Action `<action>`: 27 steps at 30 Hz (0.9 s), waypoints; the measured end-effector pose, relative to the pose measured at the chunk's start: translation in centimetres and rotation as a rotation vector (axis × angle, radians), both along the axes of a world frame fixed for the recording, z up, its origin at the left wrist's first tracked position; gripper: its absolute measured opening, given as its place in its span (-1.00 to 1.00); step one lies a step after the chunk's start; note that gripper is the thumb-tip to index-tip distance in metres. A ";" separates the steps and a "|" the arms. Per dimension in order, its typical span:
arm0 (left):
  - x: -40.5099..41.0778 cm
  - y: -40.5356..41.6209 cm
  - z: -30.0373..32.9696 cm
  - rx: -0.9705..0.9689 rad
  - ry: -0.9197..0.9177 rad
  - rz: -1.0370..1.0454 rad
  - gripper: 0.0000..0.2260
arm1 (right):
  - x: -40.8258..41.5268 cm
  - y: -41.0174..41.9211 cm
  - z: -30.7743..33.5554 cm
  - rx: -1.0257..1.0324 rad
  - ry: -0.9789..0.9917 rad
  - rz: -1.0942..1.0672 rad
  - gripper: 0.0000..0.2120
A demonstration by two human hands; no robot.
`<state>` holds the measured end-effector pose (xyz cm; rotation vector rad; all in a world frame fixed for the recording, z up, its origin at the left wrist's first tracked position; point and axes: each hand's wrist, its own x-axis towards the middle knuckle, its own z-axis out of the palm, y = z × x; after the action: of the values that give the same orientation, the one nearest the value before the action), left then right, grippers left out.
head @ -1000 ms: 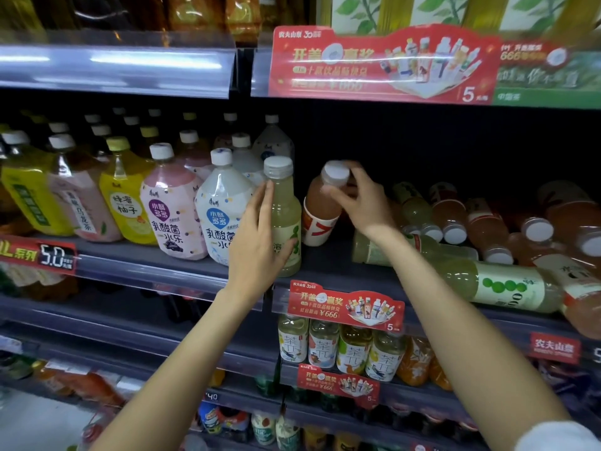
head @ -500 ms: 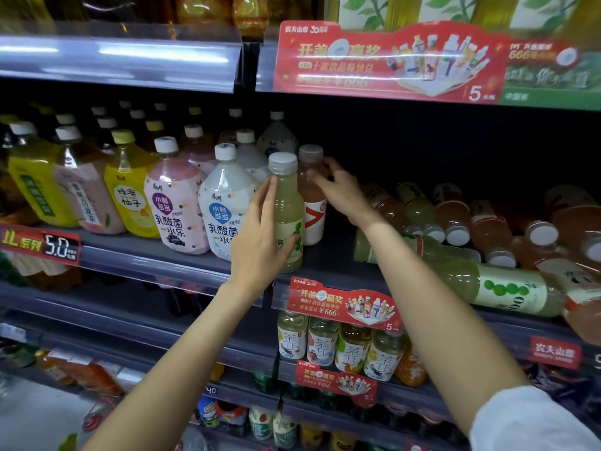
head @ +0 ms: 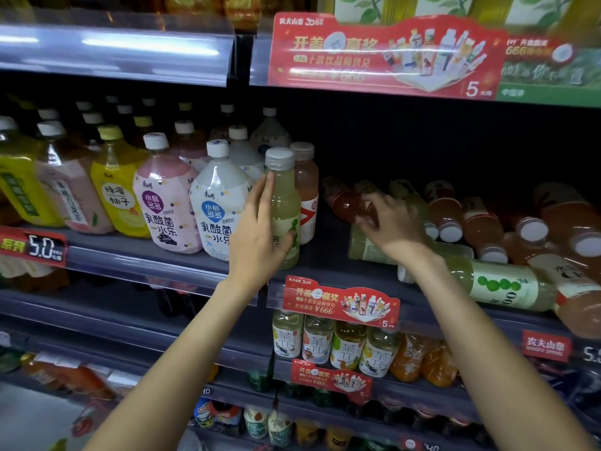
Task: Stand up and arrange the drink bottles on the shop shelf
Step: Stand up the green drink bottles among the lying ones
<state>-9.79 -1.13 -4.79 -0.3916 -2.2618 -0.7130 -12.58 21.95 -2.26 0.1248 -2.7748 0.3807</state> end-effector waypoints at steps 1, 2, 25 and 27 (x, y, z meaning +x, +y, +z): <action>-0.1 0.0 0.0 0.007 0.000 0.000 -0.13 | 0.2 -0.5 0.1 0.057 -0.063 -0.036 -0.55; -0.1 0.0 0.0 0.013 0.000 0.002 -0.14 | 0.3 -1.2 0.0 0.104 -0.112 -0.069 -0.51; -0.3 -0.4 -0.2 0.026 -0.001 -0.024 -0.16 | -0.5 -6.8 -2.5 0.447 -0.062 -0.076 -0.54; -0.2 -0.4 -0.2 0.025 0.005 -0.021 -0.16 | 0.3 -6.4 -3.0 0.486 0.109 0.002 -0.52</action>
<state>-10.00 -1.51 -4.94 -0.4048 -2.2454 -0.7495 -12.31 15.56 -5.27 0.2534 -2.7008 -0.2985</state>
